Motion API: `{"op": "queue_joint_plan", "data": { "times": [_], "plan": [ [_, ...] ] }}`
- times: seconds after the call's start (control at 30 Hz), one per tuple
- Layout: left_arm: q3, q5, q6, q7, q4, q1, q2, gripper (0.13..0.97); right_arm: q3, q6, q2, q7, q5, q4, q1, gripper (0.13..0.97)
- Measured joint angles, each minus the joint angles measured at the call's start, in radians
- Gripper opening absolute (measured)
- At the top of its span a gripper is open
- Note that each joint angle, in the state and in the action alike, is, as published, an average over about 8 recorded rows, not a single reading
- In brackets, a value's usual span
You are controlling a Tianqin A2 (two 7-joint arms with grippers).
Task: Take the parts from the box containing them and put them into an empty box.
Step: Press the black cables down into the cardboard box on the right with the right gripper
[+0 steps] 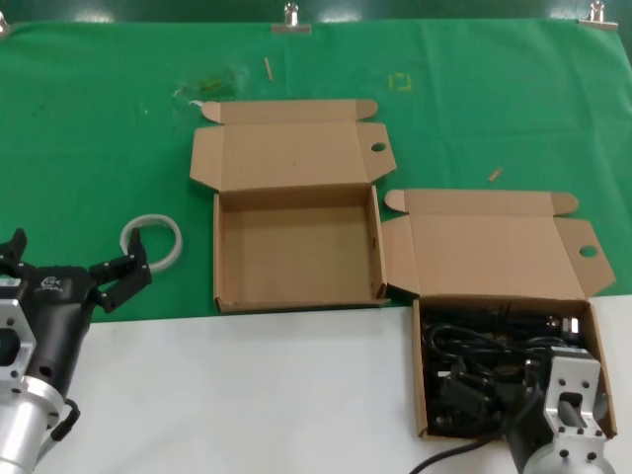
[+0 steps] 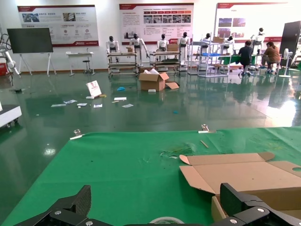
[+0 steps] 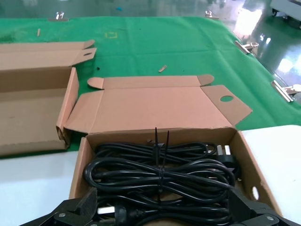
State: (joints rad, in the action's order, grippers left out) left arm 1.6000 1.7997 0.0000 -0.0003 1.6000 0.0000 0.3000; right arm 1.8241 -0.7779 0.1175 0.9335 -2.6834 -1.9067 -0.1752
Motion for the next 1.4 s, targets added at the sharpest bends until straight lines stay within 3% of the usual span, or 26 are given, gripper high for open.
{"op": "queue_joint_plan", "data": {
  "times": [0.3,0.77,1.4],
  "plan": [
    [0.0,0.0,0.0,0.0,0.0,0.0,0.0,0.965,-0.046,-0.049,0.0,0.121,-0.049,-0.037,-0.036,0.966],
    [0.0,0.0,0.0,0.0,0.0,0.0,0.0,0.965,-0.106,0.005,0.0,0.211,-0.068,-0.006,-0.024,0.966],
    [0.0,0.0,0.0,0.0,0.0,0.0,0.0,0.965,-0.137,-0.048,0.0,0.563,-0.07,0.056,0.049,0.966]
  ]
}}
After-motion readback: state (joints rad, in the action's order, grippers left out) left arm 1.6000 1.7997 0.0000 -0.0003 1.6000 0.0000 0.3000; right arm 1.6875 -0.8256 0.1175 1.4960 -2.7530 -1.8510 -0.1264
